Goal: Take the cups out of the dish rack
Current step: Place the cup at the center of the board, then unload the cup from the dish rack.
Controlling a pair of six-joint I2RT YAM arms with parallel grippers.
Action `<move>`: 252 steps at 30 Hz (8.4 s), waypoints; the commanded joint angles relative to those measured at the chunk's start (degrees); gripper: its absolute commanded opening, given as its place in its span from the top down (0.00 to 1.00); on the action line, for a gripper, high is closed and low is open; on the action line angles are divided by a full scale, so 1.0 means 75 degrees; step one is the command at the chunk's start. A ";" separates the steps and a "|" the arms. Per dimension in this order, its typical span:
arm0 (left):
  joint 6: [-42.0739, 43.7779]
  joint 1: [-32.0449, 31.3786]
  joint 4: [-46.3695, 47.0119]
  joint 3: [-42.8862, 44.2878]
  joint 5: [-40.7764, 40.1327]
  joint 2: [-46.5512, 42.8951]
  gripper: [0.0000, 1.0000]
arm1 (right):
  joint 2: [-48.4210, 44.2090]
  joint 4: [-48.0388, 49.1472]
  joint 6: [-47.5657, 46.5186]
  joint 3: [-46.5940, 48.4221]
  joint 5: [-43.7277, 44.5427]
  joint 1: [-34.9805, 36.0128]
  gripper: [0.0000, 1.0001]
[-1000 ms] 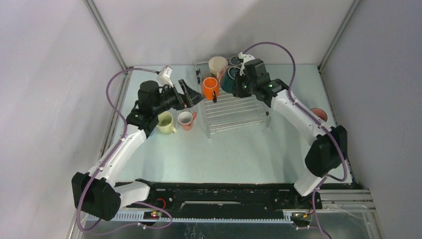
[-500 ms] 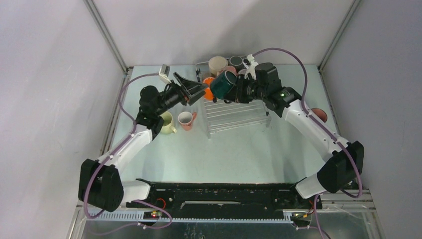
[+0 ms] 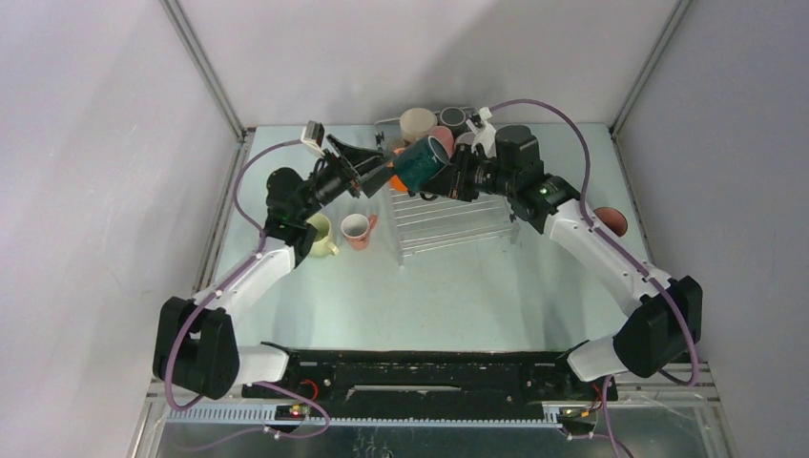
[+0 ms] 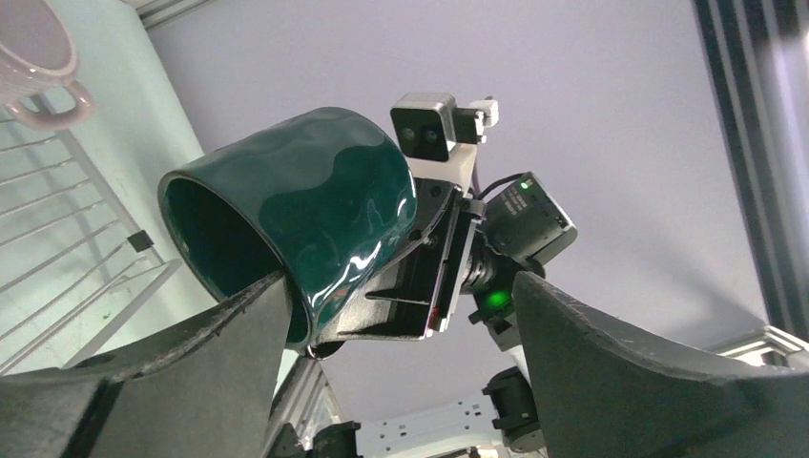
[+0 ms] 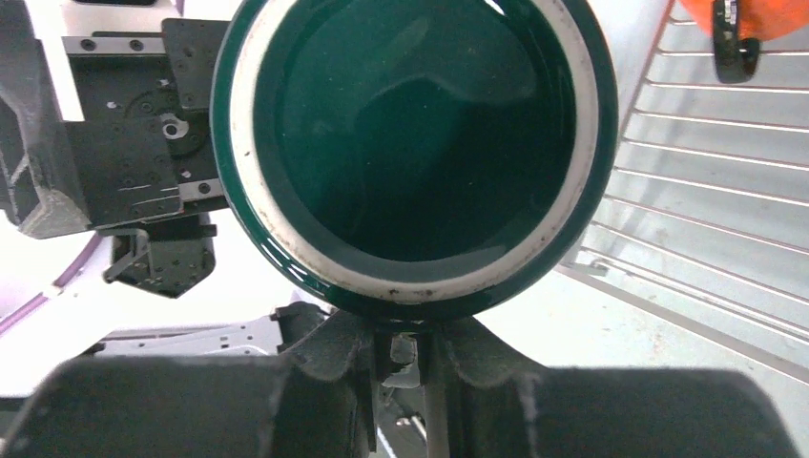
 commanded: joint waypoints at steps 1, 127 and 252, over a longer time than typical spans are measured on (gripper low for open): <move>-0.0461 -0.0041 0.0807 -0.0112 0.0168 0.0061 0.11 | -0.0412 0.1452 0.0552 0.0001 -0.0702 0.0039 1.00; 0.6021 0.0539 -1.0085 -0.1205 -0.6011 -0.1201 0.76 | -0.2220 -0.1547 -0.1477 -0.1683 0.1999 -0.0546 0.00; 0.3318 0.0452 -0.4580 0.0160 -0.0648 -0.2208 0.00 | 0.1370 -0.1109 -0.2285 0.2154 0.2899 0.0813 1.00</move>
